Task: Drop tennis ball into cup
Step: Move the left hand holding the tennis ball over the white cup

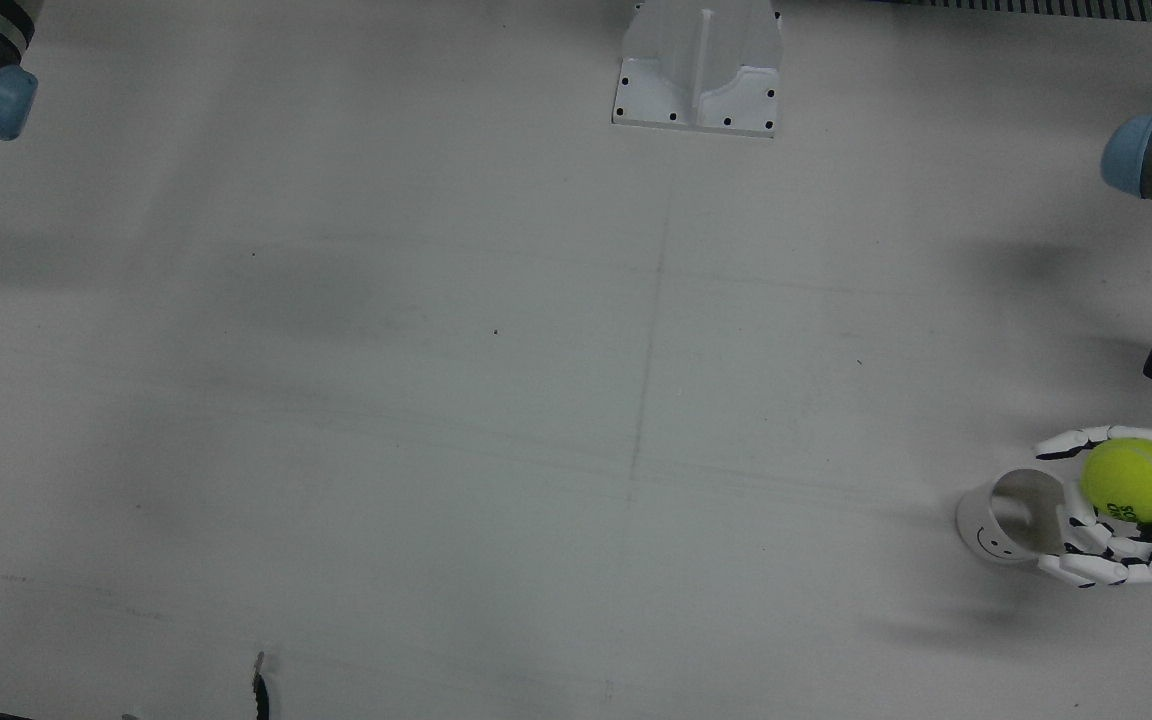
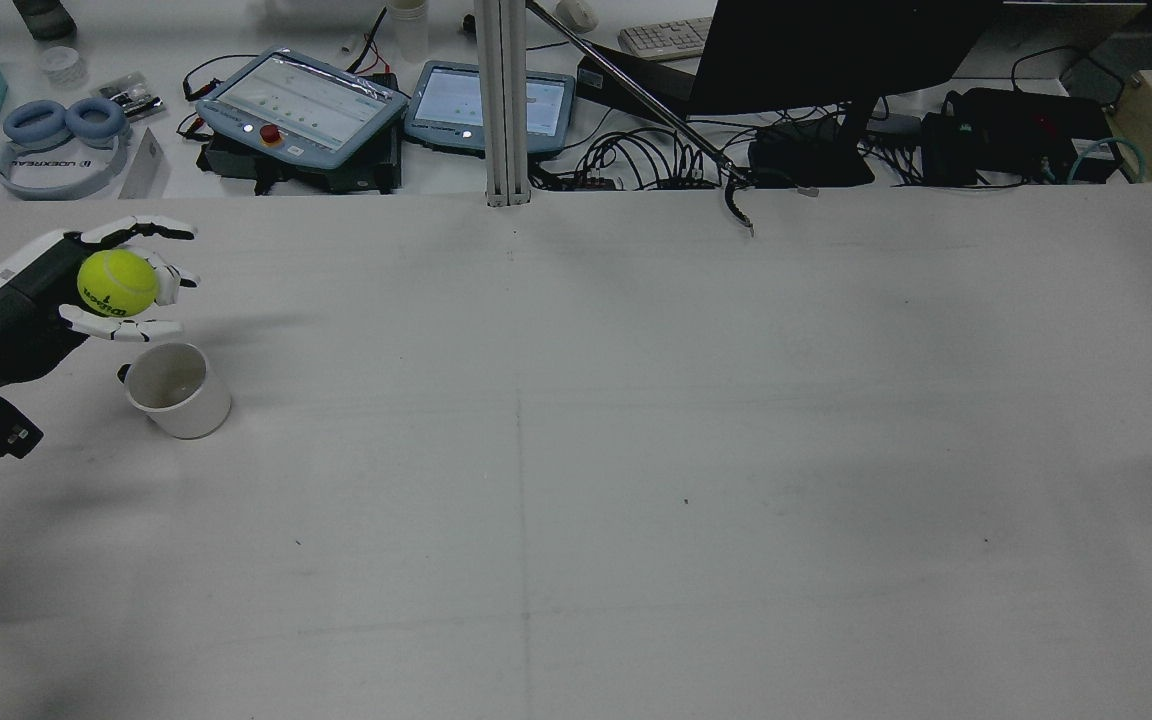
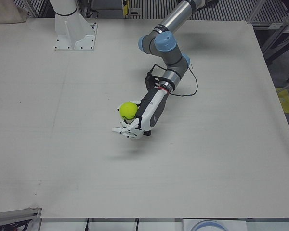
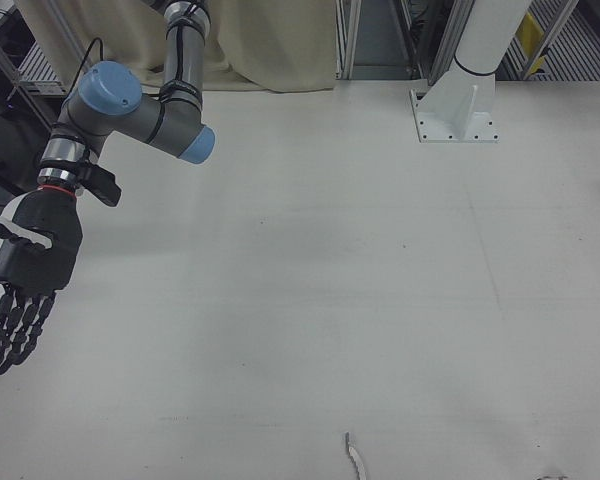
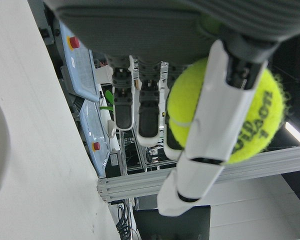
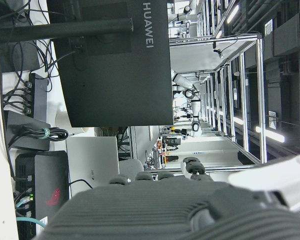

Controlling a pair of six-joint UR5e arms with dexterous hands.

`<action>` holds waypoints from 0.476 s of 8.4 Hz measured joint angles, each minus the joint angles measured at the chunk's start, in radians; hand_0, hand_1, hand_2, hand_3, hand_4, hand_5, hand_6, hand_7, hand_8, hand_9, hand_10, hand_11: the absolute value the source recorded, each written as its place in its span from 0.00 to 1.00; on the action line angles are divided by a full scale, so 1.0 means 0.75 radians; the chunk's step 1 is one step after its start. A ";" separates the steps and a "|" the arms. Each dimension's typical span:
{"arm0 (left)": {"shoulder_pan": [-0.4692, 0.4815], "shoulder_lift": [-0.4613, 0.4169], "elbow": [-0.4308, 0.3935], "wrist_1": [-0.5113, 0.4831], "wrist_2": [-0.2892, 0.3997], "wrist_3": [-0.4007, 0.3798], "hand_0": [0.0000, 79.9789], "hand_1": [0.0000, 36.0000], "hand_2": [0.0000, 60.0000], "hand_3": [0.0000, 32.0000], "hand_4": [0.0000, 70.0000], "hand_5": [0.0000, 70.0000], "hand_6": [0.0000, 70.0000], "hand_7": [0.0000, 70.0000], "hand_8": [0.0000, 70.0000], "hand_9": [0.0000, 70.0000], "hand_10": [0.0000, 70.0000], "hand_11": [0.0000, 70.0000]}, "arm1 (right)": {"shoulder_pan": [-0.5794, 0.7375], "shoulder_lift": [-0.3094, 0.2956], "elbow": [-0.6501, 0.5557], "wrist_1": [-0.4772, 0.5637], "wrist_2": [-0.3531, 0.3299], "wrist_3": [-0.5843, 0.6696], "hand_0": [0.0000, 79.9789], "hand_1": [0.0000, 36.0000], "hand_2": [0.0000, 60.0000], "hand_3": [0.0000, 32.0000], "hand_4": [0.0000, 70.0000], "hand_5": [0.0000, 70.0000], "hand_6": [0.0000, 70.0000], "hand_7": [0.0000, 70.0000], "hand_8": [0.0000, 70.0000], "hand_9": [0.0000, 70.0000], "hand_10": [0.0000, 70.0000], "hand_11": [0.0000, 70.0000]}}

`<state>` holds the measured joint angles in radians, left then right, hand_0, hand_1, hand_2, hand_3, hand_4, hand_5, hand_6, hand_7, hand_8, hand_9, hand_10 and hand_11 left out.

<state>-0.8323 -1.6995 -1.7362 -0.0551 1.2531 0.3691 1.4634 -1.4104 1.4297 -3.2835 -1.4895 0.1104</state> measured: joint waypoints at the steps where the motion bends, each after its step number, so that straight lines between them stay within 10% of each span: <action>1: 0.011 -0.035 0.040 -0.007 -0.003 0.007 1.00 0.90 0.30 0.00 0.33 0.39 1.00 1.00 0.64 0.78 0.30 0.48 | 0.000 0.000 0.000 0.000 0.000 0.000 0.00 0.00 0.00 0.00 0.00 0.00 0.00 0.00 0.00 0.00 0.00 0.00; 4: 0.027 -0.048 0.078 -0.019 -0.006 0.020 1.00 0.89 0.30 0.00 0.31 0.39 1.00 1.00 0.64 0.77 0.30 0.48 | 0.000 0.000 0.000 0.001 0.000 0.000 0.00 0.00 0.00 0.00 0.00 0.00 0.00 0.00 0.00 0.00 0.00 0.00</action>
<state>-0.8118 -1.7355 -1.6773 -0.0695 1.2487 0.3844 1.4634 -1.4106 1.4297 -3.2831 -1.4895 0.1105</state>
